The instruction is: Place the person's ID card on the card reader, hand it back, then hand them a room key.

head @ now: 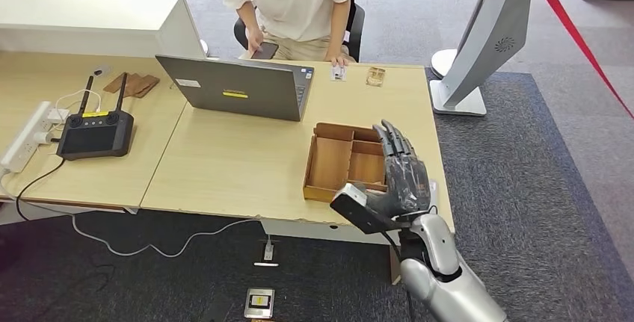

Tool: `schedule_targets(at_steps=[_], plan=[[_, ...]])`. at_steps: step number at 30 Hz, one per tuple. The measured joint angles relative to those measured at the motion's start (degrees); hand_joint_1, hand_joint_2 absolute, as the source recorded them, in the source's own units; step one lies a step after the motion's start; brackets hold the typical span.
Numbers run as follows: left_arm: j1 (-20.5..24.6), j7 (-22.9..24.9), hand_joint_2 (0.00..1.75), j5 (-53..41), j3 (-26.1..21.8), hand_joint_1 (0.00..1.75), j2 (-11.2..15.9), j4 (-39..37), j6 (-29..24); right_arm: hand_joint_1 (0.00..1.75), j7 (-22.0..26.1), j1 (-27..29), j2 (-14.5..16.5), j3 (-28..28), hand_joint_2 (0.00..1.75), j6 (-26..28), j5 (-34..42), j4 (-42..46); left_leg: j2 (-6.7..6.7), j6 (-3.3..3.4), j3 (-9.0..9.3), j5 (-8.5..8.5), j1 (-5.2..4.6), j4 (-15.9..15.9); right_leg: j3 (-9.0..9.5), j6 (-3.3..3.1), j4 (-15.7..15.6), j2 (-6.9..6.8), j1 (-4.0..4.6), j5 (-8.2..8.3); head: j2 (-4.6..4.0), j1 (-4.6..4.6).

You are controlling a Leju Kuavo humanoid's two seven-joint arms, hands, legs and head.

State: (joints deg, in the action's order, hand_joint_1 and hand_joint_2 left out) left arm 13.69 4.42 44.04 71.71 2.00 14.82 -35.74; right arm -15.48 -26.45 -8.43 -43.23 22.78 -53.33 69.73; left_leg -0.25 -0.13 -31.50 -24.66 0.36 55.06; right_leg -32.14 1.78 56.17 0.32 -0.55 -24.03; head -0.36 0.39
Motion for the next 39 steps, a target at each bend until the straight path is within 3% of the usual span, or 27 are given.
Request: schedule_targets(at_steps=[4,8,39], plan=[[0.21,0.5,1.75,-0.25,0.0,0.0,-0.09,0.02,0.0,0.0,-3.59,0.49,-0.25,-1.53,1.75,-2.54,-9.99,-0.81,0.0,0.0,0.0,0.0,0.0,0.0,0.01,0.0,0.0,0.0,0.0,0.0,0.01,0.01],[0.22,0.54,1.75,0.08,-0.01,0.0,-0.13,0.04,-0.02,0.0,-5.23,0.85,-0.09,-2.24,1.75,-3.84,-13.22,-2.56,-0.01,0.0,-0.01,0.0,0.0,0.0,0.01,0.0,0.0,0.0,0.0,0.0,0.01,0.01],[0.24,0.51,1.75,-0.1,-0.01,0.0,-0.57,0.09,-0.07,0.0,-7.42,0.51,0.98,-3.33,1.75,-5.98,-13.68,-11.58,0.0,0.0,-0.01,0.0,0.0,0.0,0.01,0.0,0.0,0.0,0.0,0.0,0.01,0.01]])
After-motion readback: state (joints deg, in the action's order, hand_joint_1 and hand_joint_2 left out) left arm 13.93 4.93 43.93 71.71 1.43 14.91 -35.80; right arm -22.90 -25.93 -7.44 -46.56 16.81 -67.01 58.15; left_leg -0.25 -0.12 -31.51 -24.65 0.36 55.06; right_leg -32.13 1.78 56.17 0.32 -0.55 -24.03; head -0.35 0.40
